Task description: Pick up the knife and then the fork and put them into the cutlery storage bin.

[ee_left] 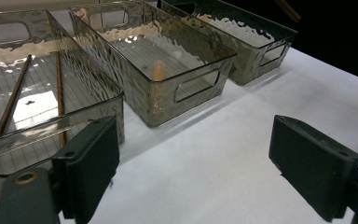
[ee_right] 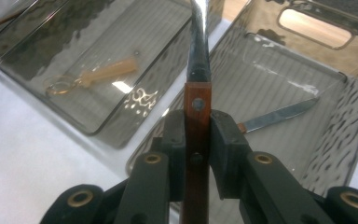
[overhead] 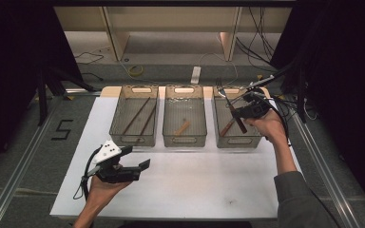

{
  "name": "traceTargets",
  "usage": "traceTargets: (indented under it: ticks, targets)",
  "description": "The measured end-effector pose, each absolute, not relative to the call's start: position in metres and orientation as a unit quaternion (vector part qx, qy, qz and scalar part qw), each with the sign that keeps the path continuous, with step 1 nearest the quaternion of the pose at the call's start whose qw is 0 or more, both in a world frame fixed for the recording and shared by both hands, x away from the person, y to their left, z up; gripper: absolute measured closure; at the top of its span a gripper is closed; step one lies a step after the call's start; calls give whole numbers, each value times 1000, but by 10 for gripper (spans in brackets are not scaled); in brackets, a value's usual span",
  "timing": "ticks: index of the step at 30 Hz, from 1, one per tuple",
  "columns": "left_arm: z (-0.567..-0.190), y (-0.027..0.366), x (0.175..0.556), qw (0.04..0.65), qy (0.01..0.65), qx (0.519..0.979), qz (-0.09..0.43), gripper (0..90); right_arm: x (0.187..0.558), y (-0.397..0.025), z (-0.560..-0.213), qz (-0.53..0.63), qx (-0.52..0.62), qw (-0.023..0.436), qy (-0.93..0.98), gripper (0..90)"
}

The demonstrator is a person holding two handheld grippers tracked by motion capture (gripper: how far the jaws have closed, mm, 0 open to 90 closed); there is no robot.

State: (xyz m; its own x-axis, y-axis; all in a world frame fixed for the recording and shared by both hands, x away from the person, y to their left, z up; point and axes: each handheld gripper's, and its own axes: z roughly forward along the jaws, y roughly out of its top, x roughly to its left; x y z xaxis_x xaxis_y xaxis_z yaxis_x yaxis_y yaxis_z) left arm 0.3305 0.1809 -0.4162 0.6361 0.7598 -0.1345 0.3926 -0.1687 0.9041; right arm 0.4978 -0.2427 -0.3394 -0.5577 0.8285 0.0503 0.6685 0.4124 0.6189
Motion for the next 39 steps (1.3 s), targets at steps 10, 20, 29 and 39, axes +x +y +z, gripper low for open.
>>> traceTargets:
  ticks: [10, 20, 29, 39]
  targets:
    - [-416, 181, 330, 515, 388, 743, 176, 158, 512, -245, -340, 298, 477, 140, 815, 776]
    - [-417, 181, 331, 515, 389, 743, 177, 158, 521, -246, -347, 292, 497, 140, 805, 775]
    - [-416, 181, 331, 517, 388, 742, 178, 158, 527, -247, -353, 287, 513, 140, 797, 775]
    - [-416, 181, 330, 518, 389, 741, 179, 158, 530, -248, -368, 276, 526, 133, 793, 775]
